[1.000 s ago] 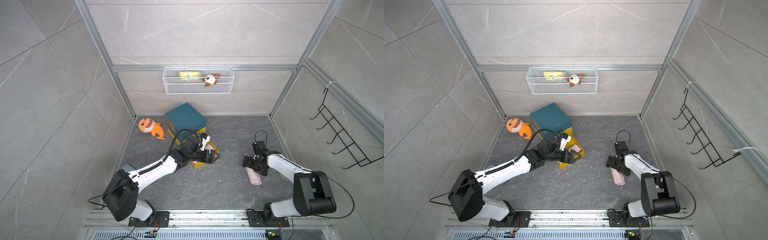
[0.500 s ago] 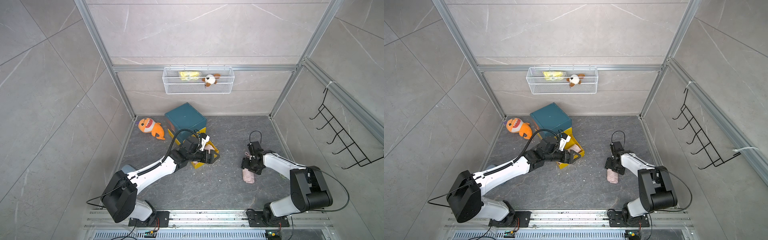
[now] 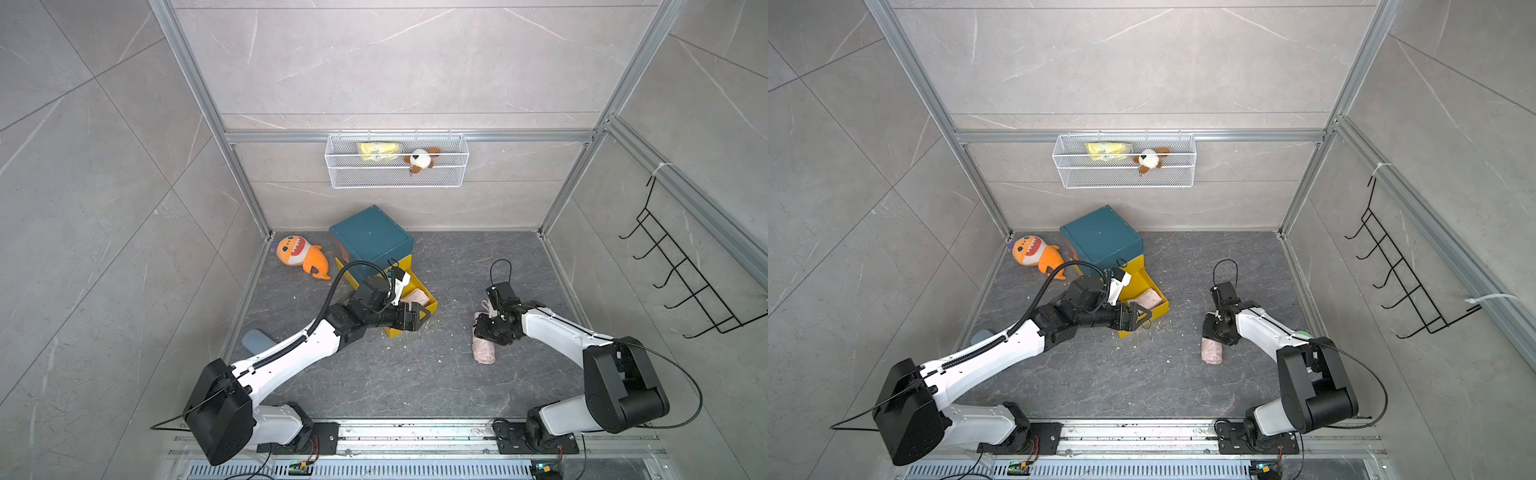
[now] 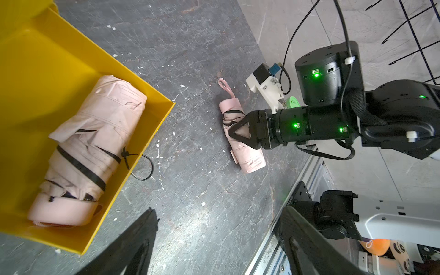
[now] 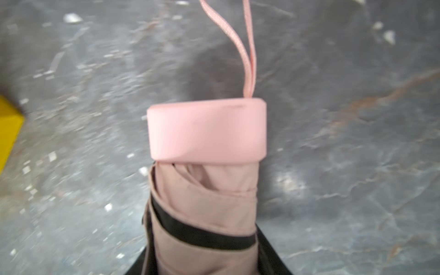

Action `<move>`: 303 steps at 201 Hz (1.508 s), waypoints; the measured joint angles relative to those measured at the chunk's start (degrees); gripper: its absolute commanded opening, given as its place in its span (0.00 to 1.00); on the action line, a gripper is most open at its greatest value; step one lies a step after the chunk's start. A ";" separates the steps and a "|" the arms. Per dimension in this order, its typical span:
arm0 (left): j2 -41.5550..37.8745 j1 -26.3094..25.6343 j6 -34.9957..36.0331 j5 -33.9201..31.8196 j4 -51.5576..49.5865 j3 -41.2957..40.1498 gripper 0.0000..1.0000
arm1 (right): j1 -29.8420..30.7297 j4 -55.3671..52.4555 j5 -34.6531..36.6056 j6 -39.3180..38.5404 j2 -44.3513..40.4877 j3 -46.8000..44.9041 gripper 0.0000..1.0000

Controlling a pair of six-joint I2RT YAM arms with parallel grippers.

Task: Place the umbrella in the drawer by color
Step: Pick up the umbrella from the center of the board, then place the umbrella in the drawer.

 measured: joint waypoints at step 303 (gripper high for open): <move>1.70 3.58 0.17 -1.55 5.16 -0.02 0.52 | 22.99 5.70 -6.88 11.13 11.47 38.47 0.37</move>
